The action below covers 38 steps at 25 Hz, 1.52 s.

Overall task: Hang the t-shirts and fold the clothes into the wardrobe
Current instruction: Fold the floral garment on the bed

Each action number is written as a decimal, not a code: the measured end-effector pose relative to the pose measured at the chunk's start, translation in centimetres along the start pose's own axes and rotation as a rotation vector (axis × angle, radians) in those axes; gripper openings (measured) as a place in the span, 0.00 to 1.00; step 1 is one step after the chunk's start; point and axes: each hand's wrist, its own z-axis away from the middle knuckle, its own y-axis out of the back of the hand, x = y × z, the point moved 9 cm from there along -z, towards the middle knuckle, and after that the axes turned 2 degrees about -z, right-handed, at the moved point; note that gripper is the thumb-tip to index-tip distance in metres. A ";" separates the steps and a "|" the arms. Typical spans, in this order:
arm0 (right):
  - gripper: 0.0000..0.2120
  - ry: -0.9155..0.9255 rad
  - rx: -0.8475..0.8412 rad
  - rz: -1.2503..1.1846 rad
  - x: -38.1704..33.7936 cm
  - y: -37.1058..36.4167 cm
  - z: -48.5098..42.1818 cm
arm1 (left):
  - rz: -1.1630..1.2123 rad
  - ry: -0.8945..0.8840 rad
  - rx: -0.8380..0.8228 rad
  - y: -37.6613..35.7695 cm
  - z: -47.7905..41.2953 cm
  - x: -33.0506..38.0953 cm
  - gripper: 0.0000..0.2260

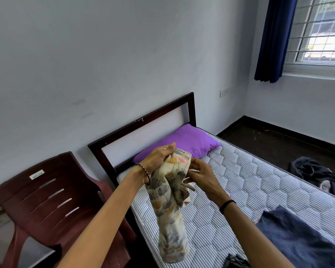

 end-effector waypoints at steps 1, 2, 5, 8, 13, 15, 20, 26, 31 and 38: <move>0.13 -0.003 -0.001 -0.010 0.0 -0.1 0.1 | -0.017 0.008 -0.017 0.0 -0.1 0.0 0.13; 0.15 0.000 -0.003 0.000 -0.2 -0.1 0.2 | -0.051 0.016 -0.035 0.1 -0.2 0.0 0.12; 0.26 0.022 -0.047 0.106 -0.7 -0.5 0.2 | -0.087 0.040 -0.090 -0.1 0.0 -0.1 0.12; 0.28 0.063 -0.148 0.283 -1.0 -0.9 0.0 | -0.119 0.057 -0.181 -0.5 0.4 -0.5 0.19; 0.14 0.213 -0.171 0.762 -1.3 -0.5 -0.8 | -0.207 0.043 -0.184 -0.1 0.8 -0.3 0.19; 0.13 0.220 -0.158 0.862 -1.1 0.1 -1.0 | -0.231 0.016 -0.155 1.0 0.8 -0.1 0.16; 0.11 0.141 -0.162 0.861 -2.1 3.1 -1.8 | -0.364 -0.165 0.022 5.0 1.4 1.7 0.18; 0.14 0.258 -0.053 1.041 -5.1 2.8 -2.5 | -0.578 -0.273 0.203 7.4 1.3 0.6 0.19; 0.15 0.281 -0.092 1.014 -6.1 1.9 -1.7 | -0.542 -0.303 0.392 9.4 1.7 -0.3 0.11; 0.06 0.374 -0.157 0.943 -8.4 -1.0 -1.1 | -0.617 -0.296 0.128 3.8 3.2 1.1 0.24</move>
